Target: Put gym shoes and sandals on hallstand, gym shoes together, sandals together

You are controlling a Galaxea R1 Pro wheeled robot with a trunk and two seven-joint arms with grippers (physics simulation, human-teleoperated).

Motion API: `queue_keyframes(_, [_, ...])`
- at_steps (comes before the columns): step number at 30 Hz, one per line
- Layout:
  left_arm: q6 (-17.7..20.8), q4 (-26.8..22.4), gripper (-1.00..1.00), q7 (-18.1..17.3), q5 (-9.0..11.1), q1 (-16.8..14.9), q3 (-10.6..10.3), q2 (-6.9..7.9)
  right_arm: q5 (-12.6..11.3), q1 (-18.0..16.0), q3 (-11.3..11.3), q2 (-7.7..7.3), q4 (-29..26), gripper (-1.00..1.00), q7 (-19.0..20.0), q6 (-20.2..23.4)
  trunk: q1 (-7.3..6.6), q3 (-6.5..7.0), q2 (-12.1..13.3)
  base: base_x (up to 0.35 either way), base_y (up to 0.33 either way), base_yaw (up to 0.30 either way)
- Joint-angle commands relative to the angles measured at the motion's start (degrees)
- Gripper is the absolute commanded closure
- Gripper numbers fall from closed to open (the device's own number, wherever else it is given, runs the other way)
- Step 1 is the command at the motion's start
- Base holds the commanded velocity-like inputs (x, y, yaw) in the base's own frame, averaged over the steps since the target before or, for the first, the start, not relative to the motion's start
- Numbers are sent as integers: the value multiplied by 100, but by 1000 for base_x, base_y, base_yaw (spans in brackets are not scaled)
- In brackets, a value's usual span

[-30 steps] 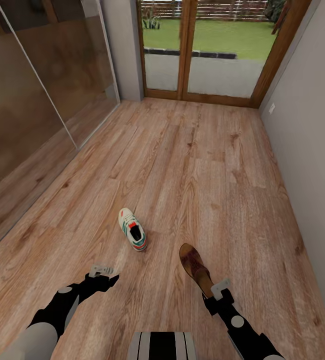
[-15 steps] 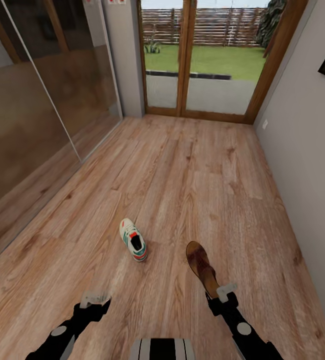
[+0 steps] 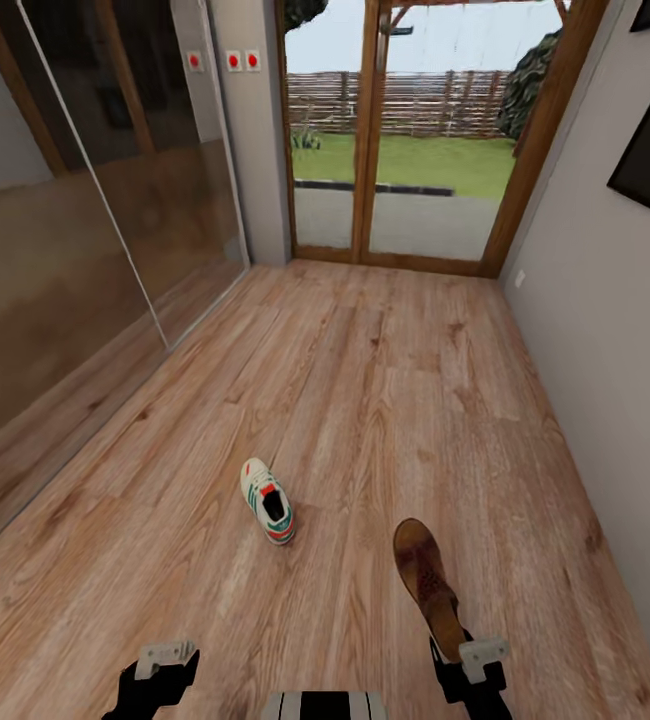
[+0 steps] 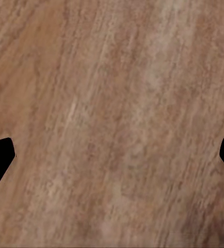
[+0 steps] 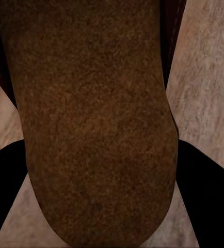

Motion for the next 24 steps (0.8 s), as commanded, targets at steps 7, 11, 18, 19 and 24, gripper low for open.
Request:
queue_keyframes(7, [-21, 13, -100, 259, -71, -1, 25, -4, 53, 12, -17, 22, -6, 100, -47, -38, -19, 182, 8, 0, 0, 0])
queue_keyframes(11, [-21, 14, -100, 272, -80, -1, 16, 2, 53, 12, -17, 42, -16, 100, -47, -36, -29, 272, 14, 0, 0, 0])
queue_keyframes(18, [-21, -19, -100, 356, -90, -1, 24, 72, 53, 12, -17, 50, -14, 100, -47, -35, -47, 427, 23, 0, 0, 0])
queue_keyframes(19, [-21, -9, -100, 716, -107, -1, -29, 136, 53, 12, -17, 53, -2, 100, -47, -33, -50, 450, 24, 0, 0, -21])
queue_keyframes(24, [-21, 23, -100, 813, -142, -1, -42, 112, 53, 12, -17, 52, 0, 100, -47, -35, -63, 578, 31, 0, 0, -105])
